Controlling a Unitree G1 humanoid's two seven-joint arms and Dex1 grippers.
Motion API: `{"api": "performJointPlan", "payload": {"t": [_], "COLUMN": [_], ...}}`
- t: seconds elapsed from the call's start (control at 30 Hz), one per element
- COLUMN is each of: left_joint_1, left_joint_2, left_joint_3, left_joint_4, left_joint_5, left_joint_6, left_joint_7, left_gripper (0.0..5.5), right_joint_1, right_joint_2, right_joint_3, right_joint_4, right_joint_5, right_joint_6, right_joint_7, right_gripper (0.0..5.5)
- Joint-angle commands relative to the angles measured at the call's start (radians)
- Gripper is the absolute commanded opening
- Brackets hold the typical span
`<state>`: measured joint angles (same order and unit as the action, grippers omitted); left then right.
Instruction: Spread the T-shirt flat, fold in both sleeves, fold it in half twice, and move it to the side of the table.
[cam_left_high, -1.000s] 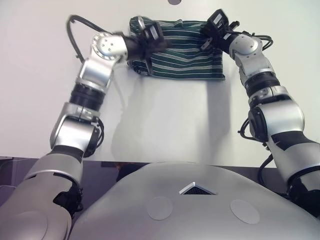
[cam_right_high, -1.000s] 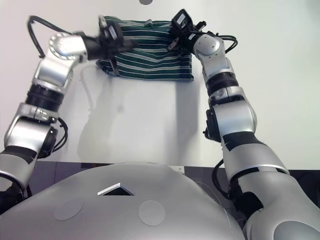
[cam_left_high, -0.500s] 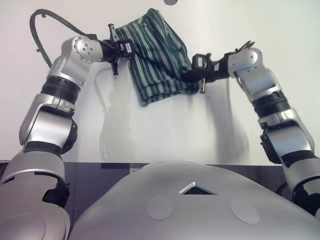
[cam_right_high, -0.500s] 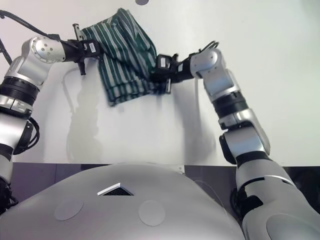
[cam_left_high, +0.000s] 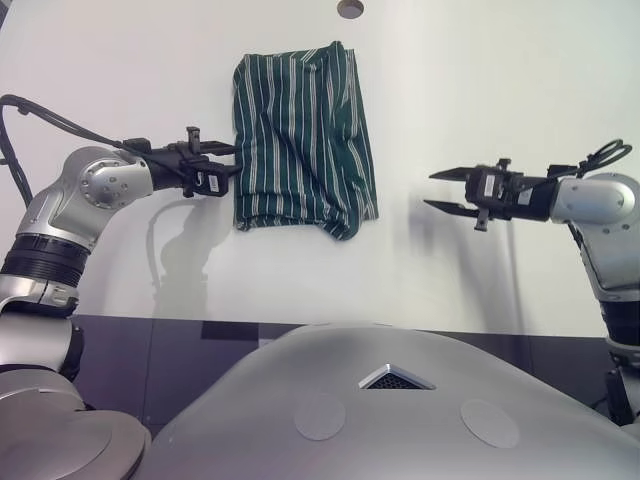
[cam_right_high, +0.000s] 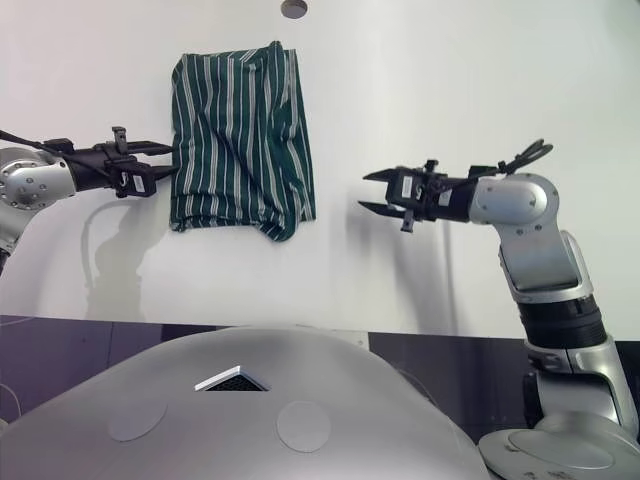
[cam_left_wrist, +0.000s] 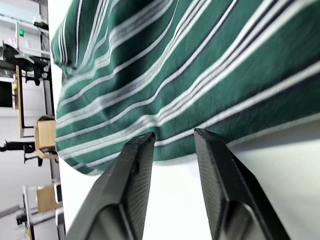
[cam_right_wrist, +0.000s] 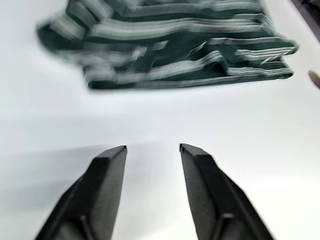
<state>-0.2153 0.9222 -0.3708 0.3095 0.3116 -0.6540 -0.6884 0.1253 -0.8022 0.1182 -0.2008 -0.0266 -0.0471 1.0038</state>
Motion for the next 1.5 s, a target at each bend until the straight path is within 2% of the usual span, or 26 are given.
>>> {"api": "performJointPlan", "payload": {"t": [0.03, 0.2, 0.4, 0.53, 0.7, 0.83, 0.97, 1.13, 1.23, 1.37, 1.5], "left_joint_1": [0.055, 0.221, 0.347, 0.297, 0.251, 0.324, 0.434, 0.451, 0.421, 0.384, 0.400], "left_joint_2": [0.008, 0.004, -0.054, -0.062, -0.037, 0.011, 0.088, 0.071, 0.011, -0.077, -0.059], "left_joint_3": [-0.009, 0.014, 0.012, 0.063, 0.116, 0.121, 0.123, 0.093, 0.031, -0.051, -0.058], "left_joint_4": [-0.021, -0.178, -0.355, -0.370, -0.463, -0.594, -0.670, -0.691, -0.646, -0.578, -0.606], "left_joint_5": [0.064, 0.079, 0.097, 0.060, -0.117, -0.181, -0.186, -0.147, -0.072, 0.000, -0.064], "left_joint_6": [-0.045, -0.005, 0.102, 0.168, 0.281, 0.366, 0.375, 0.391, 0.386, 0.378, 0.439], "left_joint_7": [0.011, 0.049, 0.071, 0.060, -0.075, -0.176, -0.254, -0.270, -0.245, -0.217, -0.269], "left_gripper": [1.52, 1.52, 1.52, 1.52, 1.52, 1.52, 1.52, 1.52, 1.52, 1.52, 0.86], "right_joint_1": [0.041, 0.002, -0.068, -0.092, -0.143, -0.200, -0.229, -0.247, -0.275, -0.306, -0.311], "right_joint_2": [-0.017, -0.064, -0.098, -0.074, -0.010, 0.015, 0.032, 0.045, 0.057, 0.072, 0.072], "right_joint_3": [0.010, 0.036, 0.036, 0.098, 0.169, 0.211, 0.258, 0.302, 0.325, 0.346, 0.358], "right_joint_4": [0.152, 0.288, 0.396, 0.407, 0.467, 0.545, 0.575, 0.588, 0.611, 0.642, 0.605], "right_joint_5": [-0.161, -0.255, -0.233, -0.284, -0.418, -0.505, -0.549, -0.574, -0.583, -0.574, -0.427], "right_joint_6": [-0.289, -0.571, -0.708, -0.797, -0.849, -0.870, -0.886, -0.893, -0.897, -0.893, -0.801], "right_joint_7": [-0.158, -0.237, -0.256, -0.269, -0.356, -0.428, -0.472, -0.509, -0.522, -0.523, -0.396], "right_gripper": [2.33, 2.33, 2.33, 2.33, 2.33, 2.33, 1.56, 0.48, 0.02, 0.02, 0.00]}}
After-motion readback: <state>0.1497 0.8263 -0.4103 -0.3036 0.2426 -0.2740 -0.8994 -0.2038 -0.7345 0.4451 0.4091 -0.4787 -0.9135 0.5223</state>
